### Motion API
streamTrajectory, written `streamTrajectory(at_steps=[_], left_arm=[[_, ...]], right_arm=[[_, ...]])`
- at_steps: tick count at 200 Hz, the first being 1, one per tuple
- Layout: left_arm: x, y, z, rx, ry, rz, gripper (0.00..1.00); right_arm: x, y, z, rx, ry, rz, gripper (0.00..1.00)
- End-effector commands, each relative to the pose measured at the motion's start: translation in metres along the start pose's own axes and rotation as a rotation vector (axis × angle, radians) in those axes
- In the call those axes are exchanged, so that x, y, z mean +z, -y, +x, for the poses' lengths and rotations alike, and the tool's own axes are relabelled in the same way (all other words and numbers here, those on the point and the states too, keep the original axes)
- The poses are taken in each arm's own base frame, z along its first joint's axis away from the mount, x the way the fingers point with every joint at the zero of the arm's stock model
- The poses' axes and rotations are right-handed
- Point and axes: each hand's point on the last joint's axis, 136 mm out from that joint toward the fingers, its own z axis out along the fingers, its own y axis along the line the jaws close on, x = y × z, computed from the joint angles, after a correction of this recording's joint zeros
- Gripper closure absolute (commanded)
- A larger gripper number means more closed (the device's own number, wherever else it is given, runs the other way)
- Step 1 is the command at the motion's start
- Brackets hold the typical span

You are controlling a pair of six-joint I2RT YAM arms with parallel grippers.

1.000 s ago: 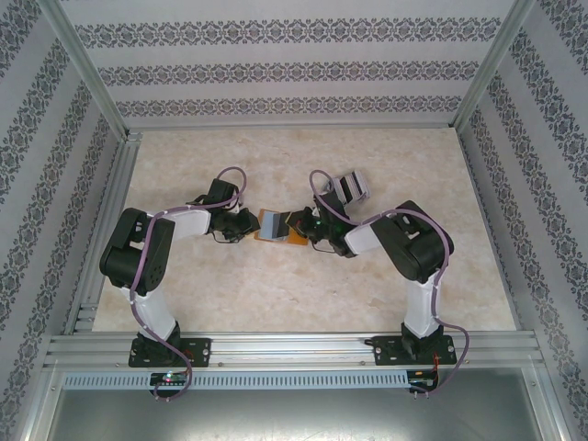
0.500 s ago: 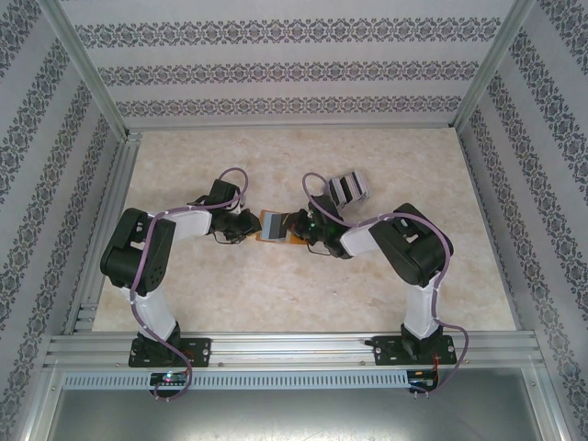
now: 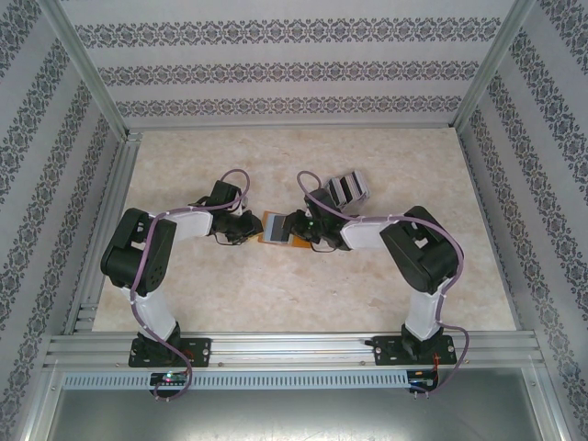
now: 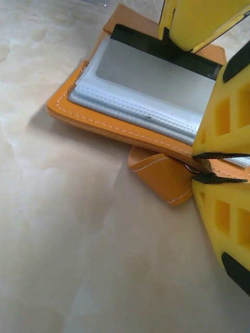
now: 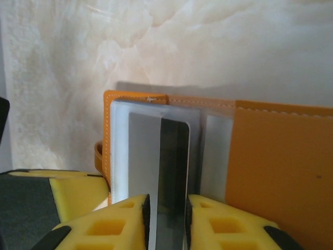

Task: Put the credit cards into the card holder
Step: Insert the credit card into the card slot.

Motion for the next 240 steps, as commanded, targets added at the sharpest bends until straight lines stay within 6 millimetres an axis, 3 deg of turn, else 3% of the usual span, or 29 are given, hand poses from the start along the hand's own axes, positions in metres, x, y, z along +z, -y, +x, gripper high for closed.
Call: streamTrajectory(at_steps=[1, 39, 77, 102, 182, 240], left_arm=[[0.006, -0.012, 0.015, -0.029, -0.042, -0.036, 0.79], [0.006, -0.012, 0.016, -0.026, -0.044, -0.036, 0.79], [0.007, -0.011, 0.016, -0.028, -0.048, -0.034, 0.79], [0.006, -0.010, 0.014, -0.028, -0.043, -0.033, 0.79], [0.005, -0.008, 0.012, -0.023, -0.043, -0.036, 0.79], [0.006, -0.009, 0.012, -0.026, -0.044, -0.037, 0.79]], right_arm=[[-0.013, -0.008, -0.005, -0.079, 0.000, 0.034, 0.71], [-0.023, -0.021, -0.011, -0.155, -0.023, 0.058, 0.72], [-0.025, -0.009, -0.010, -0.216, -0.064, 0.145, 0.79], [-0.017, -0.001, -0.004, -0.225, -0.113, 0.168, 0.84], [0.006, 0.022, 0.000, -0.249, -0.148, 0.233, 0.85], [0.022, 0.011, 0.007, -0.235, -0.174, 0.161, 0.85]])
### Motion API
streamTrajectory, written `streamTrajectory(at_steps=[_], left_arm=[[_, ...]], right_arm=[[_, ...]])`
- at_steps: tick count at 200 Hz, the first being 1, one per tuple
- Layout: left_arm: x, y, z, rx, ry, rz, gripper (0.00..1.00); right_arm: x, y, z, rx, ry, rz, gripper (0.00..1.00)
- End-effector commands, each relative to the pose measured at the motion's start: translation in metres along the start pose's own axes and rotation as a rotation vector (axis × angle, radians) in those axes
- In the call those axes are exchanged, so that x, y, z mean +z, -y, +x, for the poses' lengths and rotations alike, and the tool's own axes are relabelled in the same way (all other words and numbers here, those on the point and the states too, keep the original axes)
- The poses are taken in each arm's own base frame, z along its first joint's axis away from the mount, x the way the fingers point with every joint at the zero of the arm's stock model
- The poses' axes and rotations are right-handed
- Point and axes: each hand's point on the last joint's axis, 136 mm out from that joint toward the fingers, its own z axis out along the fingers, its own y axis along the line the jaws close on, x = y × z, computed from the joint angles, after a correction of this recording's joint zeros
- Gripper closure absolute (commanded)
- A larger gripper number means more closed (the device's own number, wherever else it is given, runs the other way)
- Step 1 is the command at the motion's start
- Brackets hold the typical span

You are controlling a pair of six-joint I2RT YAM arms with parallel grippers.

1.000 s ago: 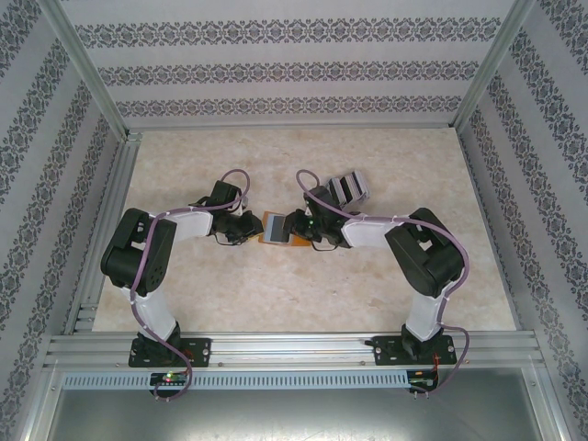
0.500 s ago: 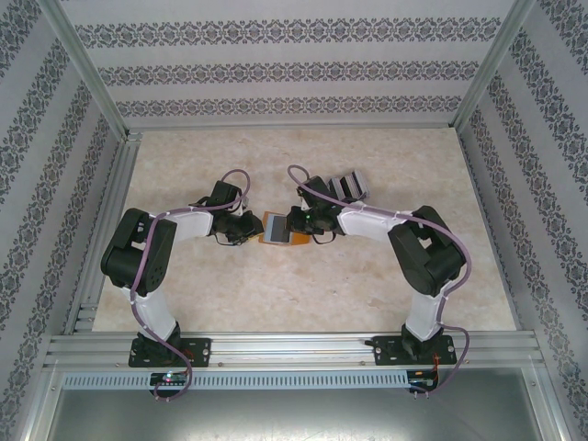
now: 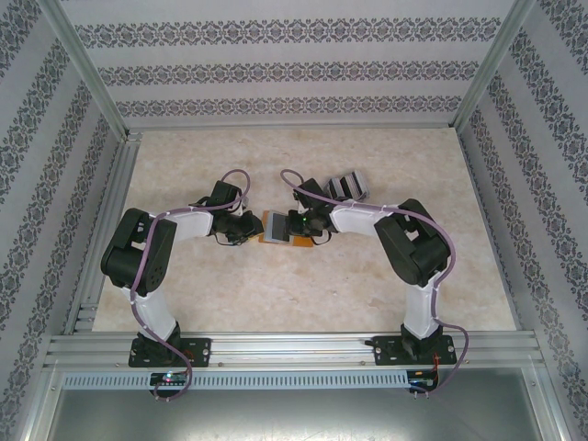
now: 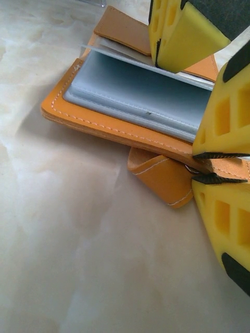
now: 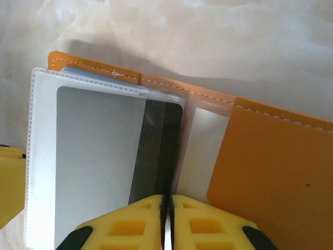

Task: Put the credit cards into the card holder
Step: Insert the credit card into the card slot.

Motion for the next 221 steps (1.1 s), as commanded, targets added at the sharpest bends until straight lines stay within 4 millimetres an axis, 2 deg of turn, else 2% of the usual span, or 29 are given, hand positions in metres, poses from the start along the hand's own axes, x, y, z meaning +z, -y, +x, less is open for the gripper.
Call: streamTrajectory(at_steps=[1, 50, 88, 123, 158, 178, 221], left_arm=[[0.005, -0.010, 0.011, -0.029, -0.039, -0.039, 0.79], [0.006, -0.010, 0.011, -0.030, -0.042, -0.039, 0.79], [0.008, -0.010, 0.011, -0.033, -0.047, -0.038, 0.79], [0.006, -0.009, 0.010, -0.030, -0.044, -0.043, 0.79], [0.001, -0.006, 0.008, -0.019, -0.042, -0.049, 0.79], [-0.002, -0.002, 0.005, -0.004, -0.039, -0.052, 0.78], [-0.022, 0.004, -0.002, 0.026, -0.017, -0.085, 0.78]], right_arm=[[0.011, -0.006, 0.002, -0.005, -0.015, -0.033, 0.85], [0.015, -0.023, 0.004, 0.014, -0.021, -0.136, 0.85], [0.014, -0.027, 0.003, 0.013, -0.022, -0.163, 0.85], [0.014, -0.021, 0.005, 0.027, -0.023, -0.163, 0.85], [0.010, -0.024, 0.003, 0.025, -0.022, -0.176, 0.85], [0.015, -0.019, 0.005, 0.032, -0.031, -0.165, 0.85], [0.020, -0.012, 0.012, 0.041, -0.038, -0.148, 0.85]])
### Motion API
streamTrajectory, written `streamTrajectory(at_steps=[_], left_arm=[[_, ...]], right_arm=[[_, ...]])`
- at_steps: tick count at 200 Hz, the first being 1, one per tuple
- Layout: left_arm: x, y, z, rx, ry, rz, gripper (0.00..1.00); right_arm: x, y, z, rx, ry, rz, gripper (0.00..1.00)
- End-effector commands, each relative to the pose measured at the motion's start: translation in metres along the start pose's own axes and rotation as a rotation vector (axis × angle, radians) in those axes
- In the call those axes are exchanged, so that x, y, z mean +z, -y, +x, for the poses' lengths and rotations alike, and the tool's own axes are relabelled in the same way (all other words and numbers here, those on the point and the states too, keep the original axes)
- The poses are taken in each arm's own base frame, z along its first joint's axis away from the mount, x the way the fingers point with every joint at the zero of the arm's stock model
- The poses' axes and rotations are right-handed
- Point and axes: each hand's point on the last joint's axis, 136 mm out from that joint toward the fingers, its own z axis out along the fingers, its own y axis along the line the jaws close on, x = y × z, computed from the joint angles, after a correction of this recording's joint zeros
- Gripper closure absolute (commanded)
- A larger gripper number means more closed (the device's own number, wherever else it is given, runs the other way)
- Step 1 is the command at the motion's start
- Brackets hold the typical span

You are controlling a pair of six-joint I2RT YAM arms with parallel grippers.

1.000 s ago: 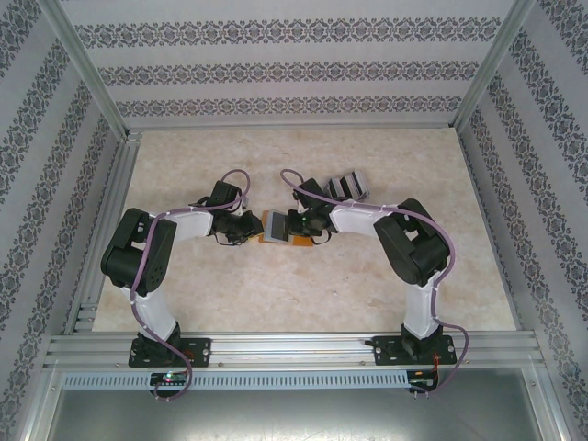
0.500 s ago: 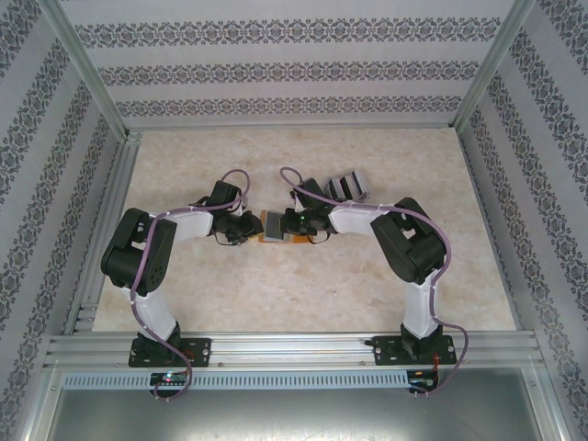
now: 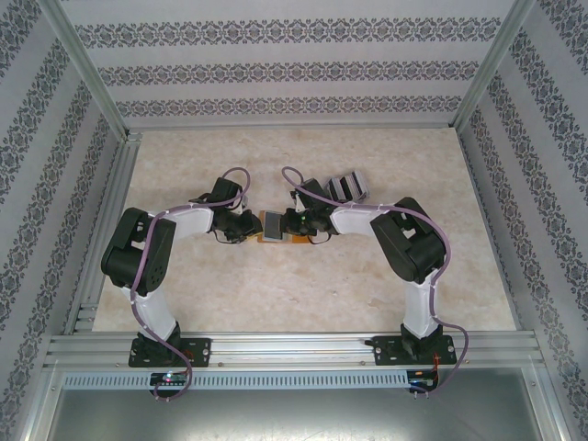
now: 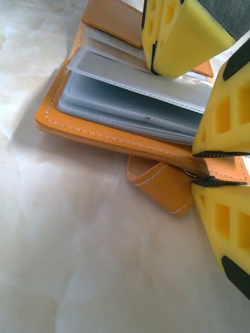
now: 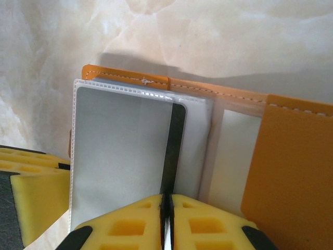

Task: Put the credit cards into the card holder
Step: Insert the credit card into the card slot.

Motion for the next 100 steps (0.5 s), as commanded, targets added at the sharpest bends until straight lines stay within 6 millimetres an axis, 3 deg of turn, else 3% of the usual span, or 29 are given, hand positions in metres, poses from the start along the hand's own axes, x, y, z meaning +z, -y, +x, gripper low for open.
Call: streamTrajectory(at_steps=[1, 65, 100], left_arm=[[-0.017, 0.005, -0.001, 0.036, 0.005, -0.031, 0.78], [-0.050, 0.033, -0.022, 0.064, 0.073, 0.006, 0.77], [-0.045, 0.043, -0.021, 0.035, 0.051, 0.074, 0.77]], right_arm=[[0.009, 0.009, 0.016, 0.019, -0.043, 0.006, 0.85], [0.008, 0.017, 0.020, 0.021, -0.046, 0.030, 0.85], [0.008, 0.017, 0.020, 0.022, -0.043, 0.028, 0.85]])
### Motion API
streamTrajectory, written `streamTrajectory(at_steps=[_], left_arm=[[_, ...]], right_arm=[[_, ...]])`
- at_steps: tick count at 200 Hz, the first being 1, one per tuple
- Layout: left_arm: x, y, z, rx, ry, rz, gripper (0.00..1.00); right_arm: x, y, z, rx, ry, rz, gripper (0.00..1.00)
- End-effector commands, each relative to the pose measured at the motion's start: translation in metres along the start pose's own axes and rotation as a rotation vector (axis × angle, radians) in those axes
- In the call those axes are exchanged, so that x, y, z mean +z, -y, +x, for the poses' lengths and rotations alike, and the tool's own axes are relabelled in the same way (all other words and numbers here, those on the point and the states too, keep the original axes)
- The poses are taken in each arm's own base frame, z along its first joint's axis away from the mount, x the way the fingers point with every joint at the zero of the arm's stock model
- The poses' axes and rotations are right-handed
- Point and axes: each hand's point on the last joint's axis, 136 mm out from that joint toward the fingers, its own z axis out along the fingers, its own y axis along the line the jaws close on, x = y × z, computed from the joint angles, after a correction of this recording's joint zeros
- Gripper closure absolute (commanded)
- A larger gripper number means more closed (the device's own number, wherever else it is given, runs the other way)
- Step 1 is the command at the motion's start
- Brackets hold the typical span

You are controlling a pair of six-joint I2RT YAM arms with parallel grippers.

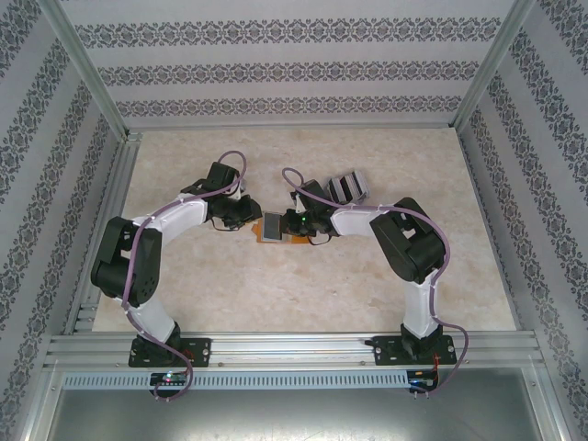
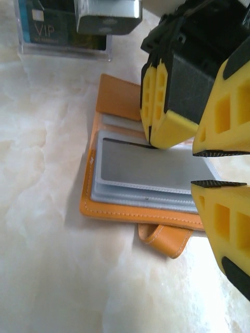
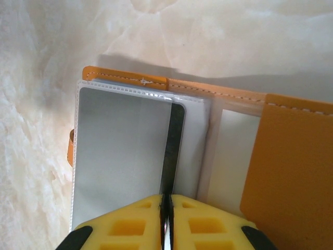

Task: Put the credit cards into the card holder
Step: Insert the credit card into the card slot.

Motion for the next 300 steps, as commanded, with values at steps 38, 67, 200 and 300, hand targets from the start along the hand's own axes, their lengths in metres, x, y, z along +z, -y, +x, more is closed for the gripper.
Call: streamTrajectory(at_steps=[38, 67, 200, 300], left_arm=[[0.005, 0.003, 0.001, -0.036, -0.030, 0.048, 0.75], [0.018, -0.002, 0.006, -0.050, -0.069, 0.056, 0.75], [0.036, -0.013, 0.014, -0.060, -0.109, 0.048, 0.75], [0.042, -0.015, 0.017, -0.062, -0.128, 0.051, 0.75]], right_arm=[[0.006, 0.016, 0.019, 0.027, -0.051, 0.040, 0.85], [0.006, 0.015, 0.019, 0.029, -0.053, 0.039, 0.85], [0.006, 0.016, 0.022, 0.027, -0.063, 0.045, 0.86], [0.007, 0.016, 0.024, 0.025, -0.068, 0.047, 0.86]])
